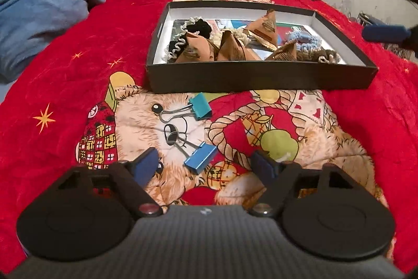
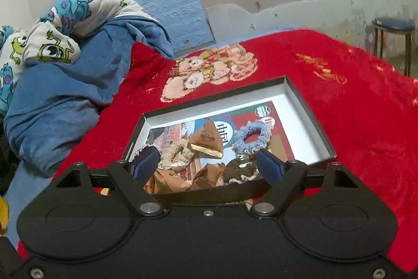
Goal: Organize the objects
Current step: 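Move both grippers out of the box toward the blue binder clips on the bedspread, then grasp a blue binder clip with the left gripper while the right gripper grasps the other clip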
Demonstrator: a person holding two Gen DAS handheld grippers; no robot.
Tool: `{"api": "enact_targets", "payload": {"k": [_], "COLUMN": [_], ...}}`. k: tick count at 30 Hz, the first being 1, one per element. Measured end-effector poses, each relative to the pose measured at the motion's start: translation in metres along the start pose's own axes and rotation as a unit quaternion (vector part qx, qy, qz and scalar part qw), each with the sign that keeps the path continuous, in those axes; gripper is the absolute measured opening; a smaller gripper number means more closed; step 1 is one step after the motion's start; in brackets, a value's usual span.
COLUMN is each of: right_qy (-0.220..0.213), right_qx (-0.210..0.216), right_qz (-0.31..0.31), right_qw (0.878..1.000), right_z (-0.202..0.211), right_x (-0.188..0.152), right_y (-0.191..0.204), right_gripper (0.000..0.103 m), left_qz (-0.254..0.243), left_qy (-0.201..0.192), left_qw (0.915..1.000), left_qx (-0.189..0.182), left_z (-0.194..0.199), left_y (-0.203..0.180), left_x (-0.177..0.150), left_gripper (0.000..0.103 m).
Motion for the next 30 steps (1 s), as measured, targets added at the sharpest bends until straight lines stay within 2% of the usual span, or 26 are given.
{"api": "enact_targets", "payload": {"k": [1,3,4,5,8,9,10,17,20,24,28,30], "right_qy": [0.0,0.003,0.006,0.009,0.02,0.022,0.023,0.019,0.018,0.015,0.021,0.024], "right_qx": [0.001,0.006,0.007,0.006,-0.008,-0.016,-0.02,-0.012,-0.007,0.02,0.039,0.045], "right_qz": [0.0,-0.004,-0.008,-0.01,-0.011,-0.011,-0.01,-0.02,-0.013,-0.004,0.013,0.027], "right_qw": [1.0,1.0,1.0,1.0,1.0,1.0,0.999,1.0,1.0,1.0,0.999,0.998], "right_z": [0.001,-0.001,-0.003,-0.005,-0.012,-0.014,-0.014,-0.012,-0.014,-0.023,-0.033,-0.038], "right_x": [0.001,0.0,-0.001,-0.002,-0.006,-0.007,-0.007,-0.006,-0.009,-0.017,-0.026,-0.031], "right_y": [0.001,0.0,-0.001,-0.002,-0.007,-0.008,-0.009,-0.01,-0.006,0.004,0.018,0.028], "right_gripper": [0.082,0.082,0.082,0.082,0.081,0.081,0.081,0.081,0.081,0.081,0.081,0.081], "left_qz": [-0.004,-0.01,-0.009,-0.01,-0.028,-0.032,-0.033,-0.031,-0.03,-0.003,0.006,0.02], "left_qy": [0.0,0.002,0.003,0.004,0.0,-0.002,-0.003,-0.002,-0.012,-0.031,-0.062,-0.066], "left_qw": [1.0,0.9999,1.0,0.9999,0.9996,0.9995,0.9995,0.9995,0.9989,0.9967,0.9882,0.9861], "left_qx": [0.002,0.003,-0.001,-0.007,-0.003,-0.002,-0.002,-0.001,0.033,0.075,0.14,0.151], "left_z": [0.001,0.001,0.002,0.003,0.004,0.004,0.005,0.008,0.015,0.024,0.036,0.04], "left_y": [-0.001,-0.001,-0.001,-0.003,-0.007,-0.008,-0.008,-0.004,0.01,0.039,0.069,0.083], "left_x": [-0.001,0.0,0.001,0.001,0.001,0.001,0.001,0.004,0.007,0.015,0.027,0.031], "left_gripper": [0.075,0.07,0.062,0.06,0.049,0.043,0.032,0.031,0.031,0.031,0.031,0.031]}}
Point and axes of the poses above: each gripper's, at about its wrist camera, not at the fingertips, and z roughly against the way its jaws point, y to its left, x to its top, the point moved 10 cm from there along -z, roughly the way its jaws point, and after that the axes turned 14 degrees about y, right-handed, at the moved point
